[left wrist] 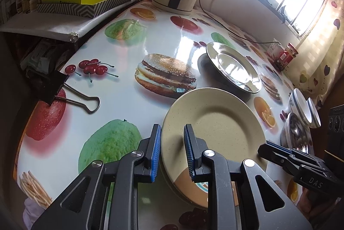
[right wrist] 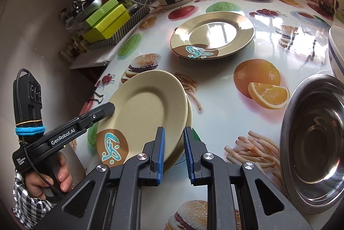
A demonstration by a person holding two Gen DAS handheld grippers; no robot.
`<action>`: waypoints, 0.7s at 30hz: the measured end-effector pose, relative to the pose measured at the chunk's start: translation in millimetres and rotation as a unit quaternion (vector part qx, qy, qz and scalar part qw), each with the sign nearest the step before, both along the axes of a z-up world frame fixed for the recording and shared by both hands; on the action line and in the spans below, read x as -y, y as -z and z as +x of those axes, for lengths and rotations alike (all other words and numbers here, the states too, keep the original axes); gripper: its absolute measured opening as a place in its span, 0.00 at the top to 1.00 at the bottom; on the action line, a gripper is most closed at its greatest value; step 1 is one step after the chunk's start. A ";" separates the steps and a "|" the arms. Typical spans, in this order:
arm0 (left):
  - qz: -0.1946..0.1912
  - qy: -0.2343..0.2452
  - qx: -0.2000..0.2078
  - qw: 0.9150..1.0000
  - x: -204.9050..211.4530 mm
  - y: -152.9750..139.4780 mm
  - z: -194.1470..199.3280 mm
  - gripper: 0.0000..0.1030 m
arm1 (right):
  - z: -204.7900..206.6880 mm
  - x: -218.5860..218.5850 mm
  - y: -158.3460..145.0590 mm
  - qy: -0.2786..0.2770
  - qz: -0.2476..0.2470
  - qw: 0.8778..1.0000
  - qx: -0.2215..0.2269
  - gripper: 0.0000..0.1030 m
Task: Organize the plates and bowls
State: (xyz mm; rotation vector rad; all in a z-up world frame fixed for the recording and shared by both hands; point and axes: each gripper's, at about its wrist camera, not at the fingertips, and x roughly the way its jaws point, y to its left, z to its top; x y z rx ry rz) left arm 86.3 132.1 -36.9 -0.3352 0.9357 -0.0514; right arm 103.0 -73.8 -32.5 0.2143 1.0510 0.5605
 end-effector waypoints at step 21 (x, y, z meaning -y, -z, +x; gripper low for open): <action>-0.005 -0.001 0.006 1.000 -3.0 -6.3 -0.4 0.78 | 0.1 1.7 5.3 0.004 -0.005 1.000 -0.007 0.79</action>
